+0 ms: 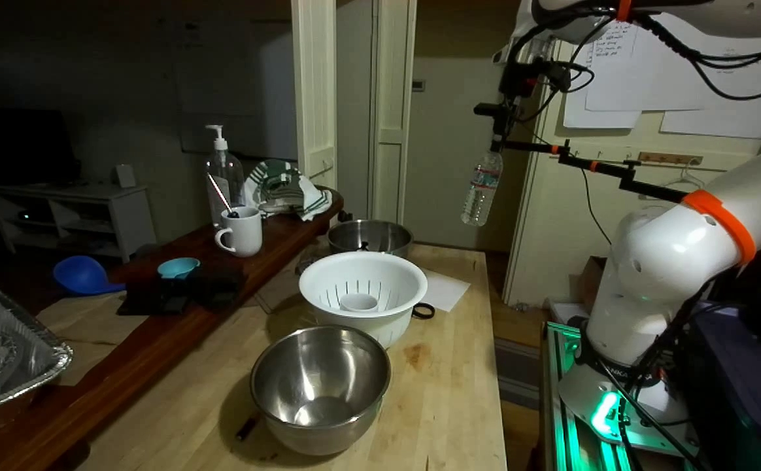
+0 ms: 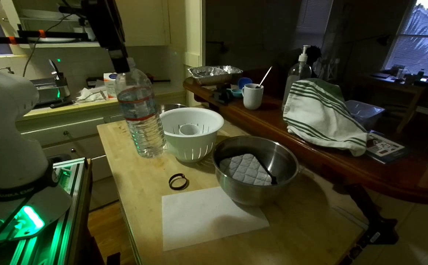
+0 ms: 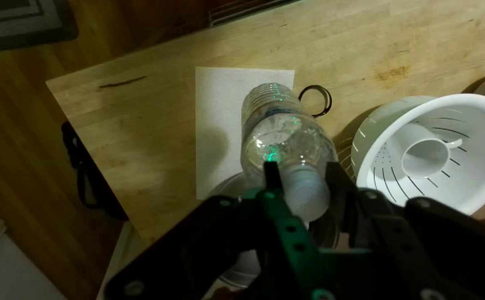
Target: Remove the bottle and the cup from the bowl and put them on the table
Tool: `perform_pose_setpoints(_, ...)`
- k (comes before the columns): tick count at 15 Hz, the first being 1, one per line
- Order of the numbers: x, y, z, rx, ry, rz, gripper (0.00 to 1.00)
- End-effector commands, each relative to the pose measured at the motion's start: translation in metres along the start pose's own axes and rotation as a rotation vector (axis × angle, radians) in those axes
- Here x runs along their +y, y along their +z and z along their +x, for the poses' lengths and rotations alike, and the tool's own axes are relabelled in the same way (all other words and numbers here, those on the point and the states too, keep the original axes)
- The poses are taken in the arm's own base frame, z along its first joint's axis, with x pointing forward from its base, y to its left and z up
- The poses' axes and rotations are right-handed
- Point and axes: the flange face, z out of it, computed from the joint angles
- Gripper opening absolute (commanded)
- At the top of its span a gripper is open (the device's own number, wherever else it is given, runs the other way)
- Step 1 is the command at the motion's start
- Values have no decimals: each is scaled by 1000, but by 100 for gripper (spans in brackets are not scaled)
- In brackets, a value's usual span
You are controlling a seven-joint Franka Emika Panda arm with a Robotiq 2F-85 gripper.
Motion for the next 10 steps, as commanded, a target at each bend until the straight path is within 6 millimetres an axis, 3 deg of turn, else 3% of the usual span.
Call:
perform_pose_setpoints(1,0,2,0,-6,0,3,8)
perform_pose_setpoints(3,10,7,18,26,92,-55,8)
perform_pose_setpoints(6,59,10,37,49,215,-172,8)
perform_pose_setpoints(10,117,34,62,91,382,-256,8)
